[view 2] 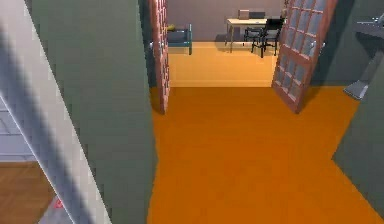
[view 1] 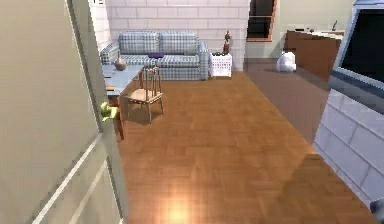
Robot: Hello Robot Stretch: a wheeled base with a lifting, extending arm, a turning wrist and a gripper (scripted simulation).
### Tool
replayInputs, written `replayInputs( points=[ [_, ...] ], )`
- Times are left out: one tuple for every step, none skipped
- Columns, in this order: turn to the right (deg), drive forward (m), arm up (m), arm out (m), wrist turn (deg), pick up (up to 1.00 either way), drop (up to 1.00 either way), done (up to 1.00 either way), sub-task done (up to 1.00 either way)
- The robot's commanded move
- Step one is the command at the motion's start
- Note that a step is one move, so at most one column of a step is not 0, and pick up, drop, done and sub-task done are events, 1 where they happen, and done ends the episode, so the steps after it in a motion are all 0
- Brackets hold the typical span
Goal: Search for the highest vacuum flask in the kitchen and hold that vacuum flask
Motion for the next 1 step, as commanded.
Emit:
replayInputs(
  points=[
    [0.0, 0.45, 0.00, 0.00, 0.0, 0.00, 0.00, 0.00, 0.00]
  ],
)
